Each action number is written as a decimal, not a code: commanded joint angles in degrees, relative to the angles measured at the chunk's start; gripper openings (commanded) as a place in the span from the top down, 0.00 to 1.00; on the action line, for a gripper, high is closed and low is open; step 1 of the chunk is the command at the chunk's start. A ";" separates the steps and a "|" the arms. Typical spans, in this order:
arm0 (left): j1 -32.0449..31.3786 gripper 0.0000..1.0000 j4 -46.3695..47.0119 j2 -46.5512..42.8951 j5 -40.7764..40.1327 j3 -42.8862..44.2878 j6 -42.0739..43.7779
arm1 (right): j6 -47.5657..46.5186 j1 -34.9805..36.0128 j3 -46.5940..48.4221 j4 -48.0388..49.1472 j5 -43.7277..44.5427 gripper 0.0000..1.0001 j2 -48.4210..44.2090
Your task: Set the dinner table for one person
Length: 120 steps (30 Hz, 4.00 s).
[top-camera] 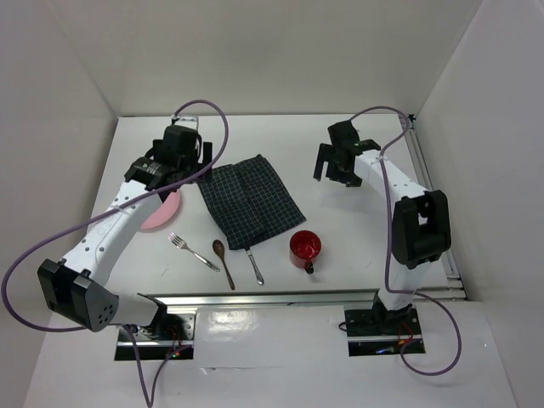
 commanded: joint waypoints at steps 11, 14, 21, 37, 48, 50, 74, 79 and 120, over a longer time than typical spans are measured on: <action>-9.20 0.20 -3.26 0.97 -6.97 0.87 -0.59 | 2.34 -0.21 -4.14 2.00 -3.80 0.00 -8.49; -12.52 0.39 -3.86 2.90 -3.80 1.65 -0.05 | 2.34 -0.21 -6.95 3.31 -4.41 0.00 -10.07; -23.69 0.41 -4.39 11.33 0.34 3.41 -3.56 | 2.34 -0.21 -13.37 4.46 -5.73 0.00 -11.93; -26.60 0.17 -1.23 27.68 5.62 3.42 -1.37 | 1.11 -1.79 -21.63 5.51 -6.26 0.00 -15.44; -26.07 0.42 -5.70 36.39 -3.17 9.47 -3.12 | -2.22 -1.79 -24.00 8.32 -14.50 0.00 -17.02; -24.67 0.54 -5.71 36.39 -3.17 10.00 -2.61 | -4.07 -1.79 -24.01 10.07 -19.69 0.00 -17.02; -5.69 1.00 -0.87 11.44 20.81 4.38 -4.45 | 4.44 3.48 -18.04 22.39 -35.00 0.29 4.06; -2.70 1.00 -0.35 11.43 23.98 7.01 -5.50 | 5.59 6.73 -9.97 20.55 -30.96 0.70 9.60; 11.72 0.34 7.47 16.97 36.04 4.90 -15.61 | 4.18 -11.90 -25.96 18.18 -22.17 0.00 -19.84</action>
